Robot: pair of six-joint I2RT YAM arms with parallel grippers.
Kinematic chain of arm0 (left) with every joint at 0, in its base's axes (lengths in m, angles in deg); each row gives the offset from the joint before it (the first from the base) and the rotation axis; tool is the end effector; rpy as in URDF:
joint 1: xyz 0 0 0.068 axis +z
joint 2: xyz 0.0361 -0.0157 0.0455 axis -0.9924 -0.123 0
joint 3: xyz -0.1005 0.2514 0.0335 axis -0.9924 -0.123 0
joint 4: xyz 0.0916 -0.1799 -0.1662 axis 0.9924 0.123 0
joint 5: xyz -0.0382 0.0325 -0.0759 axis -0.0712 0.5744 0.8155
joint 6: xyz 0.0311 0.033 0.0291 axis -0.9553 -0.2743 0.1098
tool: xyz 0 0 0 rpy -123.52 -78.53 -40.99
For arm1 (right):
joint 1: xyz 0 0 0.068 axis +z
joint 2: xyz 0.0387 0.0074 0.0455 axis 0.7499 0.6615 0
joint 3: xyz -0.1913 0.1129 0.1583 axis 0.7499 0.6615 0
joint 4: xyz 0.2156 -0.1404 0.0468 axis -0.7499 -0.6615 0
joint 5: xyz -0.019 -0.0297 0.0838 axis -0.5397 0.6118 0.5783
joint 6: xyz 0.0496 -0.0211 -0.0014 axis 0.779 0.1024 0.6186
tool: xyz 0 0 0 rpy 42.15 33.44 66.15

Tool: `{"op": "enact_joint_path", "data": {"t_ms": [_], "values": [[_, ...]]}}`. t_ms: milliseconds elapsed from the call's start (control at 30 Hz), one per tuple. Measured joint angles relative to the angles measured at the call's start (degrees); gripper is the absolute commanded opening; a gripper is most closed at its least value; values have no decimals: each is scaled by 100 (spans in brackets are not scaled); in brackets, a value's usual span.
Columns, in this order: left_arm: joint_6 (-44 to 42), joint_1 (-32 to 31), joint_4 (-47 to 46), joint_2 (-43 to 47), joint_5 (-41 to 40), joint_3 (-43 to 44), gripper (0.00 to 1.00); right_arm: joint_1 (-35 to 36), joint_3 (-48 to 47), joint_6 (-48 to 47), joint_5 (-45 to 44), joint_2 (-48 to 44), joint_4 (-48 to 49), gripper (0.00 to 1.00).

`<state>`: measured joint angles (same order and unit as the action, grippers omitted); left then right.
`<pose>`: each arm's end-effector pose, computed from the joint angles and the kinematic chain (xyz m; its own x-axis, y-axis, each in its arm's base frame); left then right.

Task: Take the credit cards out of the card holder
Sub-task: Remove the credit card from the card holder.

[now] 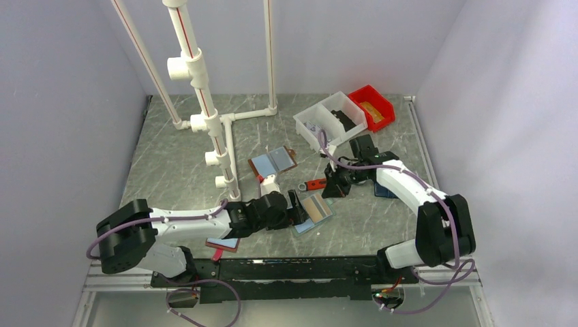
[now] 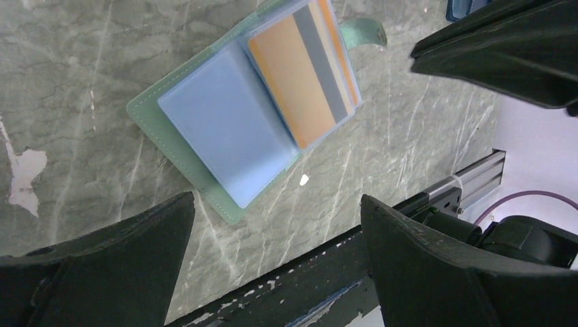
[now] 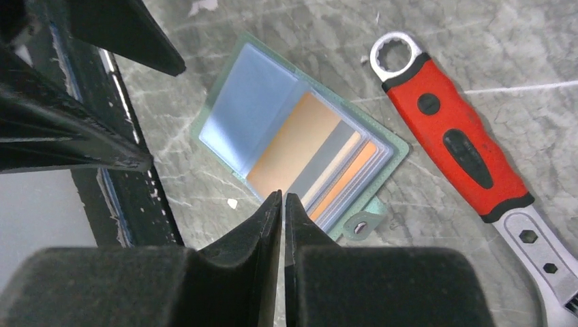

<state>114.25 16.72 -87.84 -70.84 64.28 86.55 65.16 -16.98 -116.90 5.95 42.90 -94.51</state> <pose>0.1193 -0.2482 0.1920 -0.8491 -0.3232 -0.4179 0.0303 0.7599 -0.6493 0.2389 0.0982 0.2173 -0.5331 -0.5042 -0.6794 -0.8437 0.3764 0.3827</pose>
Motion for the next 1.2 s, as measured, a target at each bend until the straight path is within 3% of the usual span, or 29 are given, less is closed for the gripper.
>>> {"op": "enact_joint_path", "data": {"t_ms": [700,867,1200], "values": [[297,0,90,-472,-315,367,96,551,0,184,-1368,826,138,4],[284,2,87,-579,-315,424,77,581,-2,210,-1484,925,138,4],[223,2,-92,-850,-315,457,77,625,-20,249,-1510,1064,136,4]]}}
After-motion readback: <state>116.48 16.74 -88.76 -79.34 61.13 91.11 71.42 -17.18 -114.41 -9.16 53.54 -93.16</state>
